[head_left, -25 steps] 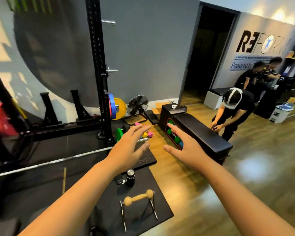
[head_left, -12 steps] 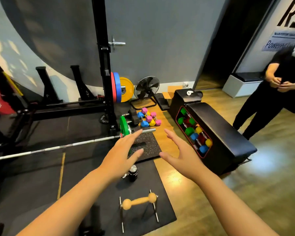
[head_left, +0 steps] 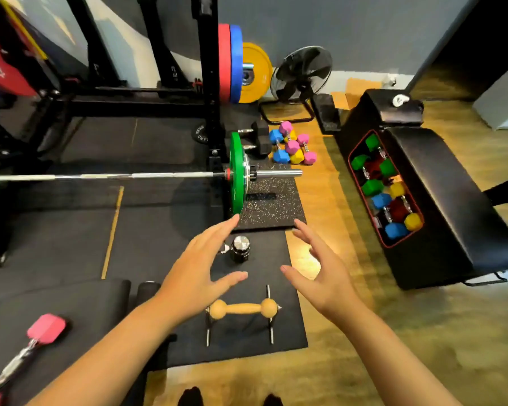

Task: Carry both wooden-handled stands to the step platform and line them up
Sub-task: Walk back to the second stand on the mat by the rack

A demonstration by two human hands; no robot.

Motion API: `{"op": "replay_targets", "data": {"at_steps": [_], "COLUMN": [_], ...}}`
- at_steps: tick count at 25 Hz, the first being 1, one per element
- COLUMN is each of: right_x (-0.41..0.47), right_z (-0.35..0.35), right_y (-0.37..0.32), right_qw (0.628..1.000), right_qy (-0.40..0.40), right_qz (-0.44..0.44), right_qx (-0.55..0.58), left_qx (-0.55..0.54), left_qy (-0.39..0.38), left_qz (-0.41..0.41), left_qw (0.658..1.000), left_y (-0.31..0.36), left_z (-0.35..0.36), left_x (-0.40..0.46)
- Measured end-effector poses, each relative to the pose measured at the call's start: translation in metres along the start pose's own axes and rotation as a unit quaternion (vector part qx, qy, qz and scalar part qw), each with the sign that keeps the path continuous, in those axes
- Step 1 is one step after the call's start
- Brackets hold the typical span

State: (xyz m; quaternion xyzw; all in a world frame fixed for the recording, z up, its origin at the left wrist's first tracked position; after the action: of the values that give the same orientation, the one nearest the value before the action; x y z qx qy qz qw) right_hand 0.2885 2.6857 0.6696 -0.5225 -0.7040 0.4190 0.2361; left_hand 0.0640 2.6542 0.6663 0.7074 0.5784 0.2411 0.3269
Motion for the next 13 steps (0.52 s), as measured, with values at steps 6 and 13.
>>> {"op": "replay_targets", "data": {"at_steps": [6, 13], "right_x": [0.048, 0.074], "right_z": [0.092, 0.183], "right_y": [0.169, 0.328], "right_qw": [0.997, 0.99], "right_qy": [-0.076, -0.143], "right_qz": [-0.002, 0.002], "right_qx": [0.019, -0.009], "left_qx": [0.02, 0.009], "left_qy": [-0.031, -0.074], "left_qz": [-0.054, -0.092], "left_qw": [0.998, 0.993], "left_y": [-0.125, -0.282], "left_z": [0.111, 0.228], "left_x": [0.034, 0.043]}}
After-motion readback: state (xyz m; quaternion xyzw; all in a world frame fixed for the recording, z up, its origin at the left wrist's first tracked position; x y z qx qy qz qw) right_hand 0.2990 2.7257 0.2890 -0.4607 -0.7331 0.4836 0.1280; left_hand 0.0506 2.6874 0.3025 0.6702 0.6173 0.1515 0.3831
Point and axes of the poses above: each hand's wrist, its own x-axis towards the middle knuckle, its own z-axis out of the palm, y = z × x, the point moved 10 cm from there along x, towards the middle knuckle, and after that the axes turned 5 degrees about -y, right-handed, at the moved point
